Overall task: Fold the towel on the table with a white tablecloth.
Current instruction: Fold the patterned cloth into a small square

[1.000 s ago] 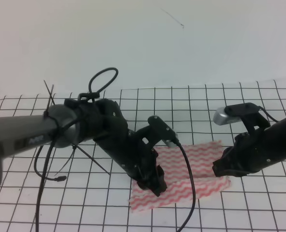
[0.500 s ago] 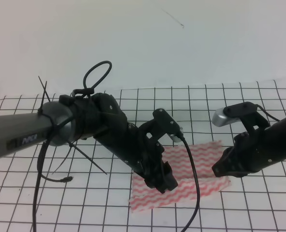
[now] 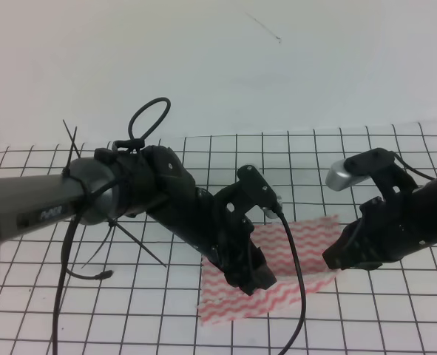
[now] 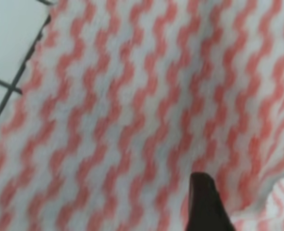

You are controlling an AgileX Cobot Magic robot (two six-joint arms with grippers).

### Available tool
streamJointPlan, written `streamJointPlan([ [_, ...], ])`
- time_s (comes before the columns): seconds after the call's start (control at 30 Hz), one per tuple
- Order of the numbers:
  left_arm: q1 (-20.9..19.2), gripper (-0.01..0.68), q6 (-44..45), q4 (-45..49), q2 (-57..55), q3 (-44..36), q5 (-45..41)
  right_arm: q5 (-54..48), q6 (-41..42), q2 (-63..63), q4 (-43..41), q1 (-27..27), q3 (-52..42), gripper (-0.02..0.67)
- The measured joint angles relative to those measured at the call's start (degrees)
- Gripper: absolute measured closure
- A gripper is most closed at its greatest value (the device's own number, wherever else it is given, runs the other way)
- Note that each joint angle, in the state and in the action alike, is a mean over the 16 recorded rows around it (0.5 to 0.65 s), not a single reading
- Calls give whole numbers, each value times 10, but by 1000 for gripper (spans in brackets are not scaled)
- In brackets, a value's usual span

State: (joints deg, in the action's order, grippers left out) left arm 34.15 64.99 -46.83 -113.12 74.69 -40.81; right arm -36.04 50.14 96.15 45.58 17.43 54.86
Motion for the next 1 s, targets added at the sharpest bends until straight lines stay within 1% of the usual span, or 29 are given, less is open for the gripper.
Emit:
streamJointPlan([
  [0.27,0,349,17,-13,-16,0,-10,-6,0,-2,0,0,0,650],
  [0.47,0,399,19,-14,-28,0,-23,-6,0,-2,0,0,0,650],
  [0.77,0,474,-4,13,-31,0,-40,6,-10,-2,-4,0,0,650],
  [1.0,0,497,-27,38,-21,5,-48,17,-30,-2,-21,0,0,650],
])
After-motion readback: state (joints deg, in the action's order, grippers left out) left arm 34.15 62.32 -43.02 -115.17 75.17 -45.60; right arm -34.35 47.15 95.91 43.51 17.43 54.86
